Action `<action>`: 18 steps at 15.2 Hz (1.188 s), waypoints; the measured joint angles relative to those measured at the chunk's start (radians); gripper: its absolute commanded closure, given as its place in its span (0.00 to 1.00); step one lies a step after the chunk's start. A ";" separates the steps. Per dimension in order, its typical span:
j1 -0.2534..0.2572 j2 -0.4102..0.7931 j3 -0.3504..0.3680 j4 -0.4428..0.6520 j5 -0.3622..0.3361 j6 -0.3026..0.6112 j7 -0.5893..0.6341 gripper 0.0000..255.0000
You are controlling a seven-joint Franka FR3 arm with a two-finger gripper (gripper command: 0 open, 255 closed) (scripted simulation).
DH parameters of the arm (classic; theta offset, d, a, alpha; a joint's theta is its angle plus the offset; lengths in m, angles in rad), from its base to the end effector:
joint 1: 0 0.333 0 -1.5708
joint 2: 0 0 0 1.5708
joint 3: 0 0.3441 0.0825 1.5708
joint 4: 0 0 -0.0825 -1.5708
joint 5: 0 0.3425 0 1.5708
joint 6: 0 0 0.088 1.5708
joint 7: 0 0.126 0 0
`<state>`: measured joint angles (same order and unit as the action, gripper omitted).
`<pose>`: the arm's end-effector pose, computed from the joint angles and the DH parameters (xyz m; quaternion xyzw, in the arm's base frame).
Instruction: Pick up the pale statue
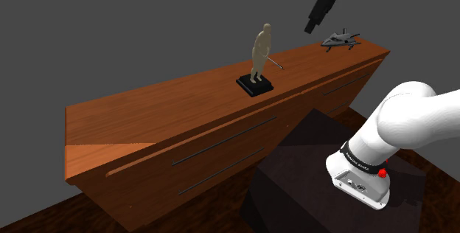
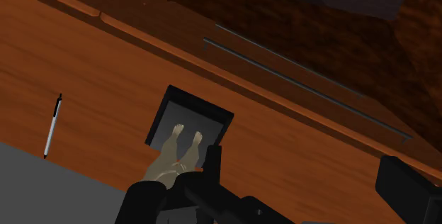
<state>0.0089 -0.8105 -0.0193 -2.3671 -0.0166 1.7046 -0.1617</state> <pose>0.2544 -0.0068 0.6056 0.9942 0.0783 0.0735 0.0074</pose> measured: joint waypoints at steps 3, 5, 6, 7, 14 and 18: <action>-0.003 0.048 -0.015 0.021 -0.006 0.024 -0.014 0.00; -0.006 0.105 -0.030 0.041 -0.010 0.058 -0.029 0.00; -0.008 0.155 -0.043 0.075 -0.013 0.072 -0.043 0.00; -0.008 0.194 -0.051 0.094 -0.013 0.090 -0.051 0.00; -0.013 0.454 -0.115 0.253 -0.003 0.176 -0.126 0.00; -0.017 0.620 -0.148 0.385 0.022 0.200 -0.174 0.00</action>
<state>-0.0084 -0.1903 -0.1672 -1.9823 0.0052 1.9041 -0.3359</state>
